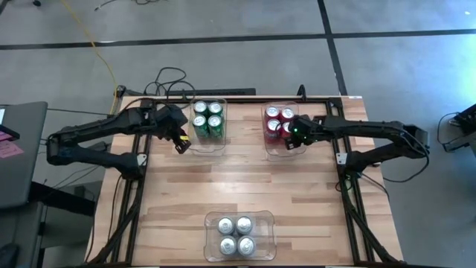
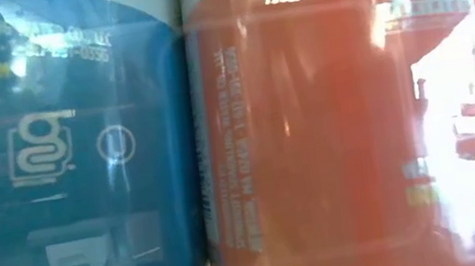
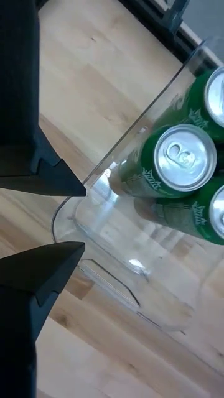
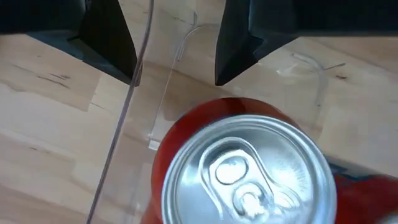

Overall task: Sort soda cans
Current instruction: Adjust the transparent bins, then move the bottom transparent bin between the top left and top right transparent bins

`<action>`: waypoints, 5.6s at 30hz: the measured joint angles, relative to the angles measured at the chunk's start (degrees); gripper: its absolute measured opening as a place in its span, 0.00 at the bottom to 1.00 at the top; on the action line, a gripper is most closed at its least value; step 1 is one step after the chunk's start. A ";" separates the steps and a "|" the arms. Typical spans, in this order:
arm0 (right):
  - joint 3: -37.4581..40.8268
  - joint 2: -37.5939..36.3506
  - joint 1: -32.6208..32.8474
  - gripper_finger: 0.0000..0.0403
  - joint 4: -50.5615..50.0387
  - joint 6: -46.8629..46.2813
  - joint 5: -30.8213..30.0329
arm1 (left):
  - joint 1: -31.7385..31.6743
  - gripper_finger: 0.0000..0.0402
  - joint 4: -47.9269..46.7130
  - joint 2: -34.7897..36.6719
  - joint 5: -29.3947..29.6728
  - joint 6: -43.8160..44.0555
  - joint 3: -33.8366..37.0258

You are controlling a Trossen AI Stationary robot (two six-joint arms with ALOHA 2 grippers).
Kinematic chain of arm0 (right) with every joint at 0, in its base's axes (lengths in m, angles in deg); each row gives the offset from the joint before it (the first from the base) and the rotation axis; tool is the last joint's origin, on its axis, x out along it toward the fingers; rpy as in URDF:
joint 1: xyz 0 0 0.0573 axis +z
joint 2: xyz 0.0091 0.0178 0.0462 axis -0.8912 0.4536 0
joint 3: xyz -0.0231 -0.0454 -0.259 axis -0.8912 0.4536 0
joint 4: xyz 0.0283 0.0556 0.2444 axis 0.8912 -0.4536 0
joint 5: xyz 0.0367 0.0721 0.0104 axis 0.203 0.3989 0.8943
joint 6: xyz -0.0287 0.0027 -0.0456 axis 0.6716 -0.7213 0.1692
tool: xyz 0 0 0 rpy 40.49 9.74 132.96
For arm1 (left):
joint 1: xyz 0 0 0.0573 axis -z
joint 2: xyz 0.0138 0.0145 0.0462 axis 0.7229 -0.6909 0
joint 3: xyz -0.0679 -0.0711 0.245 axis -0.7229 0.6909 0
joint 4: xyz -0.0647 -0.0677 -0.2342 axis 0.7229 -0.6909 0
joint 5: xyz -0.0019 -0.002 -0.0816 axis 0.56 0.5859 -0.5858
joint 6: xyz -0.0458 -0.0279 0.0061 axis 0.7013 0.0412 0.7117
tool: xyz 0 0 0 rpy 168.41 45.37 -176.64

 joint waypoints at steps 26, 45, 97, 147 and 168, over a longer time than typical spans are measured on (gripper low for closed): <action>-6.04 -16.72 9.58 0.56 -9.90 1.42 -2.05 | 22.84 0.31 7.79 12.65 5.39 -2.64 0.00; -3.01 -16.30 64.37 0.56 13.60 -12.98 -21.05 | 55.46 0.31 8.34 -7.46 10.50 19.07 0.00; -3.00 15.23 61.57 0.56 27.52 -11.77 -28.24 | 72.30 0.31 65.39 -48.32 16.87 53.04 0.00; -3.02 15.23 74.94 0.56 28.27 -26.50 -29.38 | 65.71 0.31 39.06 -41.55 37.90 58.04 -0.02; -3.02 15.19 76.54 0.56 31.55 -26.06 -28.52 | 68.22 0.31 54.73 -45.46 39.19 48.82 -0.04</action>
